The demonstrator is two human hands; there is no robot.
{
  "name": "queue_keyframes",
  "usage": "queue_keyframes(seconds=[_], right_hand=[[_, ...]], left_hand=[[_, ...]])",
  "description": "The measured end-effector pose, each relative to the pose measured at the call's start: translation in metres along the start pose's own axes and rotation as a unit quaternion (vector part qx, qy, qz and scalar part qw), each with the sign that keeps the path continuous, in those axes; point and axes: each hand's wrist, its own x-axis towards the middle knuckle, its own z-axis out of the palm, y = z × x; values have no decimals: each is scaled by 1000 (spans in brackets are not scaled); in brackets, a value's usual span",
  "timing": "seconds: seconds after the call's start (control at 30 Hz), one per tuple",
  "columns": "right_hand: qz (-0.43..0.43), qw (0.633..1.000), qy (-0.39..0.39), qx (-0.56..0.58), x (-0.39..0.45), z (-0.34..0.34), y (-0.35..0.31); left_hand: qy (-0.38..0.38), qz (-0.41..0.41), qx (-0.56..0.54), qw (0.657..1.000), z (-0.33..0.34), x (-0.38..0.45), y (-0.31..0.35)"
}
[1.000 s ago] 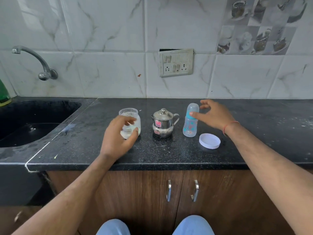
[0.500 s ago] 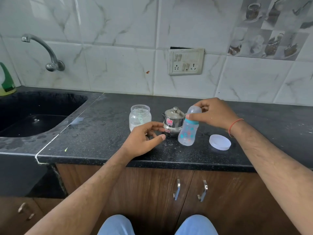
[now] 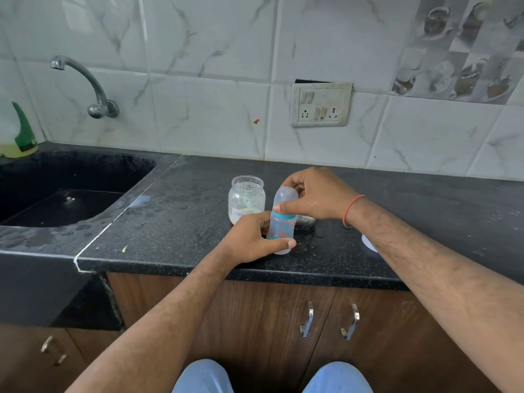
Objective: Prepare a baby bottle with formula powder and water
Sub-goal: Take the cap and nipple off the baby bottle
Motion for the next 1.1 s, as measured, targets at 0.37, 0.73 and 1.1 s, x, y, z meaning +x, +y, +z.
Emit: queue_keyframes(seconds=[0.37,0.73,1.1], right_hand=[[-37,996,7,85,13,-42,-4],[111,982,7,152,-20,-67,128],[145,978,-74,126,-29,-32,198]], left_hand=[[-13,-26,17,999,0,4,-4],[-8,-11,26,1000,1,8,-9],[-8,-18,34,999,1,9,-7]])
